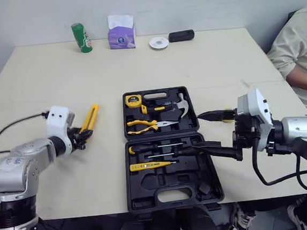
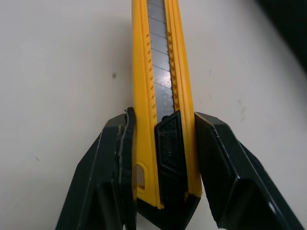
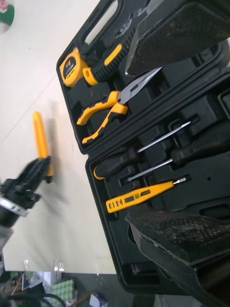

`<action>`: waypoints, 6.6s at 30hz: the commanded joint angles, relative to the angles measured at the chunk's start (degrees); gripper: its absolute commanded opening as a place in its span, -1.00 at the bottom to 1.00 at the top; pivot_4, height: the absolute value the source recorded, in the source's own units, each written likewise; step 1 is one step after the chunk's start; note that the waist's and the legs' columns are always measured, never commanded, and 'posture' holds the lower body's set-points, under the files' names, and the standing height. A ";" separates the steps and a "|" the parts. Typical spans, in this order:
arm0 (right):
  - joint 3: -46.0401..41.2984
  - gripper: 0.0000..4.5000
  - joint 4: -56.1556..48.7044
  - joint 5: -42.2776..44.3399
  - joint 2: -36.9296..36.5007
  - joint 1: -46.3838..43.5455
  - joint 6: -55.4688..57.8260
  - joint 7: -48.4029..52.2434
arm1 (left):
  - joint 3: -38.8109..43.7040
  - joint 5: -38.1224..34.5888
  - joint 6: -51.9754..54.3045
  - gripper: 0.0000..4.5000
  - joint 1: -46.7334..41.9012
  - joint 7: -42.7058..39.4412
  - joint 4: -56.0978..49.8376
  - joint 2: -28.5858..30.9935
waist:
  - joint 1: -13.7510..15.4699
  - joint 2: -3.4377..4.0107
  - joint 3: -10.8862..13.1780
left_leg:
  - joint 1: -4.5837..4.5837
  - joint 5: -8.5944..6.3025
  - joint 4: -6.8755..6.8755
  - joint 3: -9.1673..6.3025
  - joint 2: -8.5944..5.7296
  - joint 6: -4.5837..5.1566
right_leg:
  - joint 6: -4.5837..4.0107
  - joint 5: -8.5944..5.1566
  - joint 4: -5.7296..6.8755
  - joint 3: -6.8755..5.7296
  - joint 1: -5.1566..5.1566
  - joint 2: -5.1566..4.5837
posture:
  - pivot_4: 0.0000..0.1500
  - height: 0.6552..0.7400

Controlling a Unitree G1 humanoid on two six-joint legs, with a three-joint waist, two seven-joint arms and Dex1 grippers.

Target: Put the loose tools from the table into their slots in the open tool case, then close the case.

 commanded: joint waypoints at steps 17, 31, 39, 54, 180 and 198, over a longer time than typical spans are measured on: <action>-11.60 1.00 -6.62 0.55 -7.95 18.42 0.15 7.41 | -29.26 -12.55 5.18 -0.41 -14.37 -26.08 -18.69 3.18 | -0.23 0.00 0.02 | 0.02 0.04 0.00 0.03 0.01 0.03 | 0.01 0.00 -0.02 0.02 0.06 0.13 | 1.00 0.71; -13.40 1.00 -9.68 -0.55 -6.53 25.89 0.88 4.88 | -46.01 -3.57 5.28 -0.41 -20.21 -26.38 -16.24 1.77 | 0.01 -0.06 0.05 | 0.08 0.16 0.07 -0.02 -0.04 0.10 | 0.05 0.03 -0.03 0.07 0.18 0.16 | 1.00 0.71; -12.75 1.00 -9.43 -1.29 -6.30 26.30 0.12 4.08 | -46.97 -2.43 4.67 -0.41 -19.73 -27.61 -16.93 2.90 | 0.01 -0.06 0.05 | 0.08 0.16 0.07 -0.04 -0.02 0.10 | 0.04 0.02 -0.03 0.07 0.17 0.17 | 1.00 0.71; -9.47 1.00 -8.68 -2.79 -5.57 23.66 -1.83 3.75 | -32.01 -8.98 -1.05 0.99 -14.83 -33.67 -15.26 2.71 | -0.09 -0.06 0.05 | 0.08 0.19 0.09 -0.06 -0.03 0.11 | 0.05 0.03 -0.01 0.06 0.19 0.17 | 1.00 0.71; 28.83 0.26 79.85 -54.87 3.50 -45.41 -40.95 30.72 | -12.10 -11.28 -27.10 1.00 -8.58 -30.87 -8.32 -4.78 | -1.86 0.93 0.48 | 0.03 0.30 0.11 0.21 -0.01 0.03 | 0.08 0.04 0.11 0.08 0.05 0.16 | 1.00 0.71; 26.24 -0.99 76.59 -54.59 4.16 -42.80 -41.32 31.44 | -13.59 -11.22 -27.02 1.00 -10.38 -31.25 -8.13 -6.53 | -1.97 0.92 0.48 | 0.06 0.32 0.14 0.19 -0.01 0.03 | 0.08 0.04 0.32 0.10 0.06 0.16 | 1.00 0.71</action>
